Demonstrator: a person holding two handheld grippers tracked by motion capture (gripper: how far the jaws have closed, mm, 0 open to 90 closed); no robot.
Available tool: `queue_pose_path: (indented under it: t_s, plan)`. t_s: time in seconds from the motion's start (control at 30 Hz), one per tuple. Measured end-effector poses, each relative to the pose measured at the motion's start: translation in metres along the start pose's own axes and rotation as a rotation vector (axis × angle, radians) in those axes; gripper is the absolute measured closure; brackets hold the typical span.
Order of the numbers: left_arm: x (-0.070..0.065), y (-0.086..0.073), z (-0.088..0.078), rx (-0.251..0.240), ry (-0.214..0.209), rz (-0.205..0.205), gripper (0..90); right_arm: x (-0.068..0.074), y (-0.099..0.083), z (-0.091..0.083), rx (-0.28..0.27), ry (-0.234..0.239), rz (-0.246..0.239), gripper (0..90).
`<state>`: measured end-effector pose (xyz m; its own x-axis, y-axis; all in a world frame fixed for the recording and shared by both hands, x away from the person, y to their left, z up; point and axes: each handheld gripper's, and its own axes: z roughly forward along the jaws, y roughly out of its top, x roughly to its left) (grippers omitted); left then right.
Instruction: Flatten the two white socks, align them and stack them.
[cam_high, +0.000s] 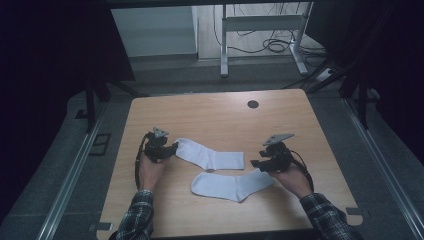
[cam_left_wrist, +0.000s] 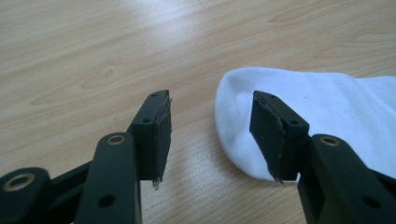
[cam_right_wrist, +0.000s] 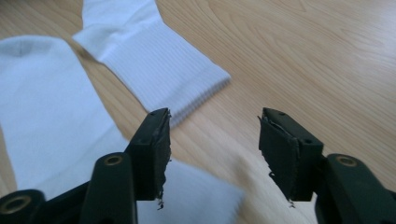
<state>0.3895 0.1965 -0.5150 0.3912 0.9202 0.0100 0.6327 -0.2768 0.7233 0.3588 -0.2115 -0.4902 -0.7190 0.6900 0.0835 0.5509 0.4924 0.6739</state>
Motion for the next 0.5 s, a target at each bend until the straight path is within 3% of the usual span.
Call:
queue_pose_path:
  t_s: [0.33,0.5]
  plan:
    - [-0.004,0.000,0.008,0.010,0.015,0.040,51.6,0.007,0.019,0.043,0.019,-0.020,0.021,43.9]
    - [-0.006,-0.001,0.015,0.049,0.034,0.062,55.1,0.012,0.020,0.059,0.044,-0.037,0.005,42.1]
